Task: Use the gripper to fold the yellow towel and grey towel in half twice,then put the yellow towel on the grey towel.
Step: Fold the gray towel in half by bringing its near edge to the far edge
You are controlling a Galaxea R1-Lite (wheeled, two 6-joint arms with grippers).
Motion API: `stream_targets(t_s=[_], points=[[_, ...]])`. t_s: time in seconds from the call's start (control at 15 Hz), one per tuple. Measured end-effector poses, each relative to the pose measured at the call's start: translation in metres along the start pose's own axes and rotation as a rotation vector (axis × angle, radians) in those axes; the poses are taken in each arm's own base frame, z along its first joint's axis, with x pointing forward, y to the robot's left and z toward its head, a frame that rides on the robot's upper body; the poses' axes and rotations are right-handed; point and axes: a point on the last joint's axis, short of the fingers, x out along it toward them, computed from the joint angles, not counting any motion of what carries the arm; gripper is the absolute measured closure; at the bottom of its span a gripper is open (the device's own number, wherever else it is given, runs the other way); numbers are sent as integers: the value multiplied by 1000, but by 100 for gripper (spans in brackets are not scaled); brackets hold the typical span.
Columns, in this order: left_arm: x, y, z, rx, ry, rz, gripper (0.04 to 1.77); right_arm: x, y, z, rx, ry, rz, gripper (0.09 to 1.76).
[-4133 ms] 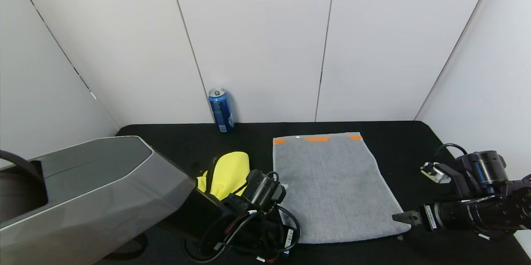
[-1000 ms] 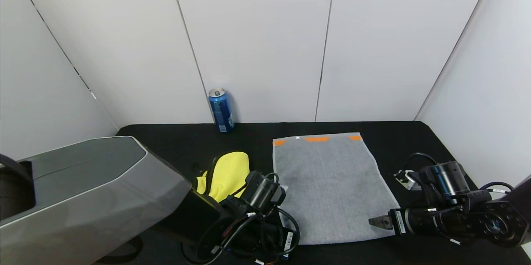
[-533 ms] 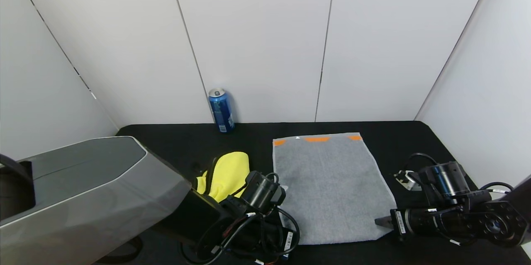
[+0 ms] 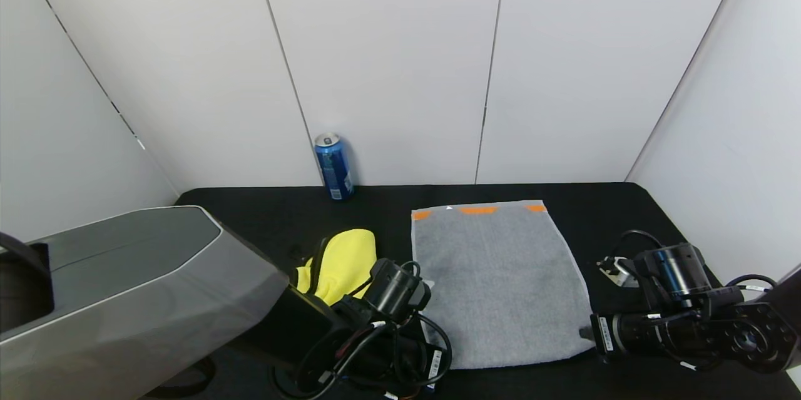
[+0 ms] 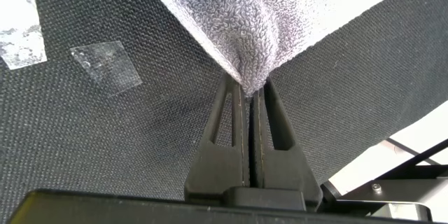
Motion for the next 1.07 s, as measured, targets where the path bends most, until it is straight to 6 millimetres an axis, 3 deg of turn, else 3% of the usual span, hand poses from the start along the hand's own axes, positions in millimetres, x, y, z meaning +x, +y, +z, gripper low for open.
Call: stream_targets(t_s=[0.47, 1.07], points=[[-17, -10, -17, 29, -8, 70, 168, -15, 4, -4, -5, -14, 5, 169], [-73, -32, -40, 83, -62, 93, 168, -69, 17, -26, -22, -90, 33, 169]])
